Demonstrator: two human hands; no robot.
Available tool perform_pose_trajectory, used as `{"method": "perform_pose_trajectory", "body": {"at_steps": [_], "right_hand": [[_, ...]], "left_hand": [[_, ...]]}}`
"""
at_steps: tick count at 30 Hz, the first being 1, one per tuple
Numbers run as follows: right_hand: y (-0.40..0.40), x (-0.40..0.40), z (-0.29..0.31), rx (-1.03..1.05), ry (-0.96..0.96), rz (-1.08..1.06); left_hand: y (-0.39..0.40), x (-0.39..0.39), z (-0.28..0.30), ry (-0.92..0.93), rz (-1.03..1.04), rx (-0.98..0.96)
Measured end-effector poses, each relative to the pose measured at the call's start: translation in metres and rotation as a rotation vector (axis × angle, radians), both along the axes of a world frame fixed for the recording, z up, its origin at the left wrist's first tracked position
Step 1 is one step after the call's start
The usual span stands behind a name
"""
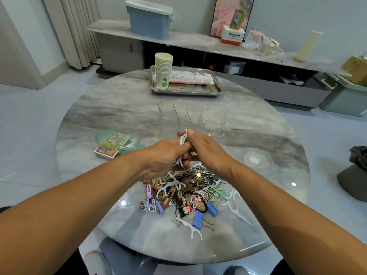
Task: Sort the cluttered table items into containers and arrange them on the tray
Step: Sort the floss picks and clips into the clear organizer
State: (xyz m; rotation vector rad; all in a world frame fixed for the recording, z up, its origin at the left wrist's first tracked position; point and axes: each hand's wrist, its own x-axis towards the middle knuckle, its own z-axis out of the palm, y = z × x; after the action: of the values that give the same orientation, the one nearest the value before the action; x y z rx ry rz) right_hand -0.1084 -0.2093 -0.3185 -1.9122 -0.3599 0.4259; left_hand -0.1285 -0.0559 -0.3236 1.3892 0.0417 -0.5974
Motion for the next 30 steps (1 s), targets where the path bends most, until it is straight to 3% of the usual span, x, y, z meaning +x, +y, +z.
{"method": "perform_pose_trajectory", "body": {"at_steps": [4,6,8,12,16,19,24,30], "right_hand": [[0.006,-0.009,-0.002,-0.051,-0.032,0.021],[0.008,-0.009,-0.001,0.025,0.061,0.002],[0.010,-0.009,0.001,0.125,0.144,-0.056],[0.008,-0.005,-0.003,0.103,0.040,-0.264],[0.012,-0.010,-0.003,0.188,0.070,-0.288],[0.023,-0.020,-0.007,0.238,0.035,-0.190],[0.030,-0.030,-0.011,0.268,-0.084,-0.245],[0.028,-0.027,-0.009,0.349,0.056,-0.252]], "left_hand": [[-0.004,-0.005,0.000,0.002,-0.085,0.044],[-0.005,-0.006,0.001,0.016,-0.060,0.011],[-0.004,-0.003,0.002,0.034,0.065,-0.055],[-0.001,0.008,0.003,0.009,0.408,-0.092],[-0.005,0.007,0.003,-0.008,0.513,-0.117],[-0.010,0.003,0.003,-0.019,0.530,-0.142],[-0.013,-0.005,0.001,-0.061,0.506,-0.160],[-0.015,-0.010,0.002,-0.133,0.453,-0.039]]}}
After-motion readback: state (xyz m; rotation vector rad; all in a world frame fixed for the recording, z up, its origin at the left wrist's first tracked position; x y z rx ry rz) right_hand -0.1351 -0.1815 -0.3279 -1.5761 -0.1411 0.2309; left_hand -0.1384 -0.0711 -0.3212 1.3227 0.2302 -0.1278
